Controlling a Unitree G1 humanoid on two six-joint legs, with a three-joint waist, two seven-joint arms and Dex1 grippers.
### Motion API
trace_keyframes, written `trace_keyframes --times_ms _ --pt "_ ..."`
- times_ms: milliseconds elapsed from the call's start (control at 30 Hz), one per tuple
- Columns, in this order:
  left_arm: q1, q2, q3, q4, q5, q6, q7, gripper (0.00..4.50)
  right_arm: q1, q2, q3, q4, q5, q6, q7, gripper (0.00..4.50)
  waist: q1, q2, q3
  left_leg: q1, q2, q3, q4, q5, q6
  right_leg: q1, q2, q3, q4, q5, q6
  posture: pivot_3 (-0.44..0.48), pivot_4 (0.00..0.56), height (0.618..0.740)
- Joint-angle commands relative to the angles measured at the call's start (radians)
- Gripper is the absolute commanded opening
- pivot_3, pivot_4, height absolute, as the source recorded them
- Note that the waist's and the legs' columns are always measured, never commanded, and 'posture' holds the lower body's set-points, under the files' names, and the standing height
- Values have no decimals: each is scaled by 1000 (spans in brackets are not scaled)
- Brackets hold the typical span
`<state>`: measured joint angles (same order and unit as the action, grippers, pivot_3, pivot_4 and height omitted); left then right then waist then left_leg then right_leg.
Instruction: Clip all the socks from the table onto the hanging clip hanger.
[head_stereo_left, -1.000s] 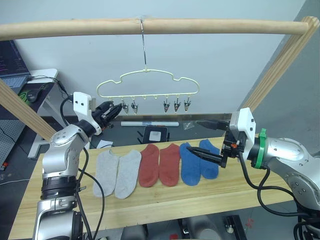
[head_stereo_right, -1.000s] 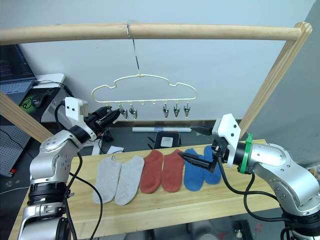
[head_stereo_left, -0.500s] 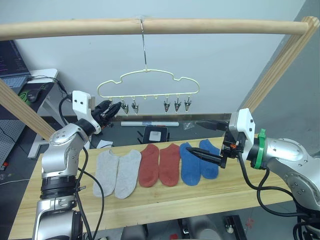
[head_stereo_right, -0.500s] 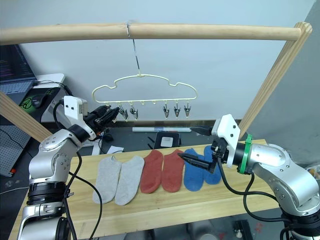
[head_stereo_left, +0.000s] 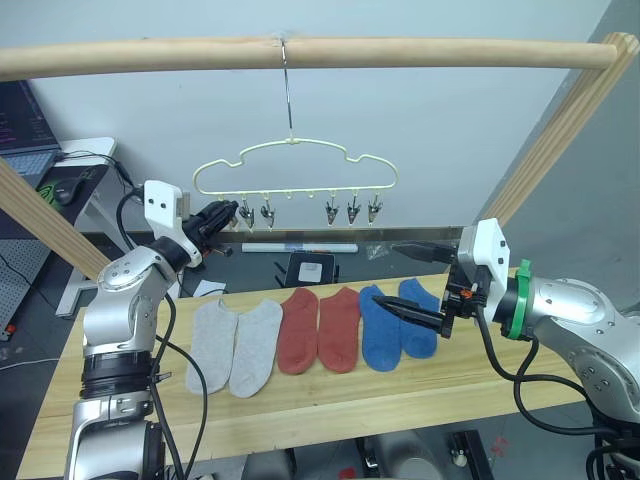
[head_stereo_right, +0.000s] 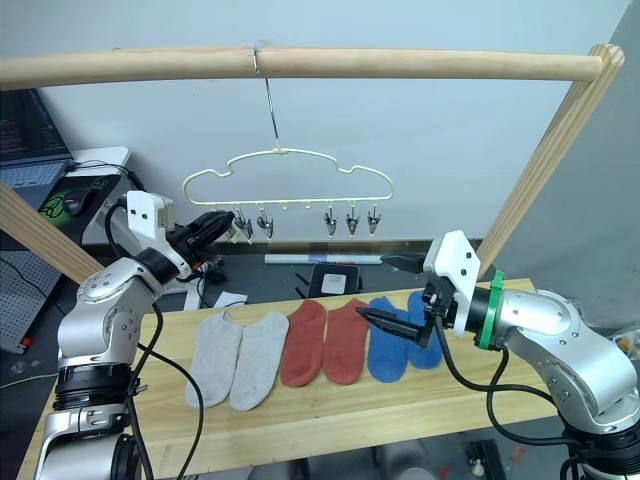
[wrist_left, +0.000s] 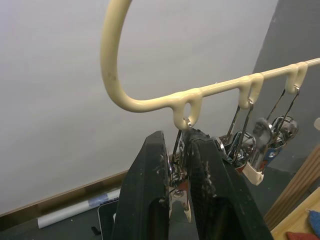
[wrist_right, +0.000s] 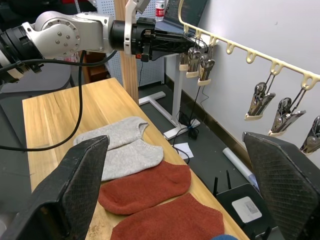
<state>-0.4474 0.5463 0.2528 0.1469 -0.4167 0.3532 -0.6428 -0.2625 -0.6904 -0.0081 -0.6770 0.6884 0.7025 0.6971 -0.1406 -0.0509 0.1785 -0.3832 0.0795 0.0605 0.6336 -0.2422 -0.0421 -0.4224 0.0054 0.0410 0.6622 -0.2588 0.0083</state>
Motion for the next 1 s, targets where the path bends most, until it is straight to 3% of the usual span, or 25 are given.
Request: trace_keyframes --times_ms 33,300,433,700,1000 --pt "-28 29 24 -38 -38 29 -28 243 -6 7 -2 -44 -1 -12 -18 4500 0 0 1 0 0 0 0 0 0 0 0 0 0 0 0 -205 193 740" --pt "-32 82 41 -85 -116 153 -71 137 9 7 106 1 -200 94 -207 4500 2 -1 27 0 0 0 0 0 0 -1 -1 1 1 0 0 -190 246 740" --pt "-24 98 49 -126 -138 201 -71 117 -9 48 147 80 -299 103 -283 4500 3 -1 52 0 0 -1 0 0 0 -2 -1 1 1 0 0 -181 299 740" --pt "16 115 71 -243 -187 286 -43 117 -12 95 131 224 -439 82 -366 4500 17 4 119 -2 0 0 0 0 -1 -4 -3 3 1 -1 2 -145 367 740" --pt "61 146 104 -359 -235 348 -4 116 -25 207 111 563 -551 -84 -425 4500 46 13 153 -8 0 3 -1 -1 -7 -14 -6 5 3 -2 3 -86 406 740"
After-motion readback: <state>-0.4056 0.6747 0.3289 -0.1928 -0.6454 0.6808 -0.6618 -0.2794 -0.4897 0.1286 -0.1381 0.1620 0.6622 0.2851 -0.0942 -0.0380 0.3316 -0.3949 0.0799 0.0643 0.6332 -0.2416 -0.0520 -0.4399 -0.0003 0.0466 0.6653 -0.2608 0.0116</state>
